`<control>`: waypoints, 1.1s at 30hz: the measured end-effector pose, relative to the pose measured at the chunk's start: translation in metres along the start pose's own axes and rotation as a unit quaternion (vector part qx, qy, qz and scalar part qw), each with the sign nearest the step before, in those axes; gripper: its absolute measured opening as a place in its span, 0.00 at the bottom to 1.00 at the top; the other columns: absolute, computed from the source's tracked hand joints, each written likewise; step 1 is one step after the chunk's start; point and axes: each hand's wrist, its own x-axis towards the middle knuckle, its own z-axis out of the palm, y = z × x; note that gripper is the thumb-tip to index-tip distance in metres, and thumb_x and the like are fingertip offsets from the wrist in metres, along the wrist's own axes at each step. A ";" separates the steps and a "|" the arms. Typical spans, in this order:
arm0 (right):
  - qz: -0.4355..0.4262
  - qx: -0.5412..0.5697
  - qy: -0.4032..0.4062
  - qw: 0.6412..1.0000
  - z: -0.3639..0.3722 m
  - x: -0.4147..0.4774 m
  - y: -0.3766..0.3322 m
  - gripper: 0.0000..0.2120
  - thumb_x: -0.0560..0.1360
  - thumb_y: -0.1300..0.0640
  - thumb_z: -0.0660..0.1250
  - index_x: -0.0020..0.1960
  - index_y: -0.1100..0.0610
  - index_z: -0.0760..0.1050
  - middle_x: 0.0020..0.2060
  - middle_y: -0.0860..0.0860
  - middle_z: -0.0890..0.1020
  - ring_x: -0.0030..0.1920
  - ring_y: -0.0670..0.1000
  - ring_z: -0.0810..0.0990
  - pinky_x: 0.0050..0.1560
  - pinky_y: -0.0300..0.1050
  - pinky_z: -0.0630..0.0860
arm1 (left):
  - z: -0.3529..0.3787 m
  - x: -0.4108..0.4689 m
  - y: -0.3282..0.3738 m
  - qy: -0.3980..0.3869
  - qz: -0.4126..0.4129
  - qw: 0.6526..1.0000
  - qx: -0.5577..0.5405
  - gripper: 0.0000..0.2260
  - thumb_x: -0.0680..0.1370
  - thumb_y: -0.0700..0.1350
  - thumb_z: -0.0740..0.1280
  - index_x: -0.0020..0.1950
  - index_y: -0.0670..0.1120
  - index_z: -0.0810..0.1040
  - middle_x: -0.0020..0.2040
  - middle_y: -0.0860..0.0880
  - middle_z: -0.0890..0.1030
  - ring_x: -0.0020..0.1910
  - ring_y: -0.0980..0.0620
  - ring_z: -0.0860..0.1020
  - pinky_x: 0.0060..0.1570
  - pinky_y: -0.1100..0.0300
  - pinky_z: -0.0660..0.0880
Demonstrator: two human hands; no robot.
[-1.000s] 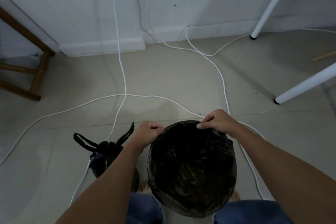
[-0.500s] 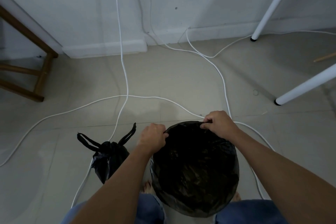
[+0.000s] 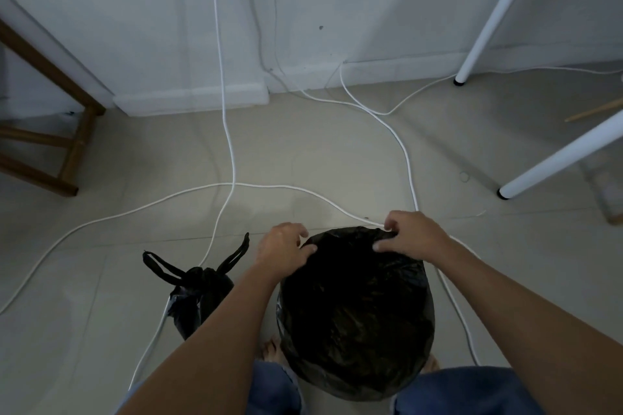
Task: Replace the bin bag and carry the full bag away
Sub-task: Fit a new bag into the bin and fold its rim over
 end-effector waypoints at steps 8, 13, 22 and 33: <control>-0.035 -0.096 0.017 0.995 0.008 0.003 -0.015 0.14 0.71 0.60 0.66 0.55 0.50 0.78 0.54 0.57 0.78 0.53 0.59 0.79 0.46 0.43 0.71 | 0.003 0.002 -0.005 -0.042 -0.019 0.995 0.091 0.05 0.72 0.43 0.68 0.46 0.46 0.78 0.49 0.44 0.81 0.50 0.43 0.80 0.45 0.56 0.74; -0.075 -0.010 0.021 0.997 0.005 0.014 -0.032 0.19 0.70 0.58 0.70 0.60 0.50 0.76 0.57 0.54 0.80 0.55 0.57 0.79 0.55 0.47 0.75 | 0.003 -0.010 -0.015 -0.076 -0.080 0.991 0.082 0.03 0.68 0.38 0.65 0.40 0.44 0.73 0.44 0.44 0.80 0.45 0.44 0.80 0.38 0.57 0.72; -0.007 0.047 0.055 0.997 -0.002 0.001 0.002 0.19 0.64 0.46 0.76 0.50 0.51 0.76 0.48 0.49 0.82 0.46 0.52 0.80 0.48 0.45 0.76 | -0.009 -0.010 -0.001 0.019 -0.041 0.999 -0.007 0.19 0.75 0.55 0.69 0.61 0.47 0.77 0.56 0.47 0.80 0.53 0.49 0.79 0.53 0.57 0.74; 0.008 0.002 0.081 0.997 0.022 0.001 0.010 0.09 0.70 0.51 0.71 0.49 0.51 0.81 0.49 0.54 0.83 0.50 0.57 0.81 0.49 0.45 0.76 | 0.010 0.031 0.040 0.004 0.031 0.997 0.074 0.06 0.76 0.46 0.67 0.45 0.45 0.82 0.49 0.45 0.81 0.52 0.43 0.79 0.43 0.58 0.70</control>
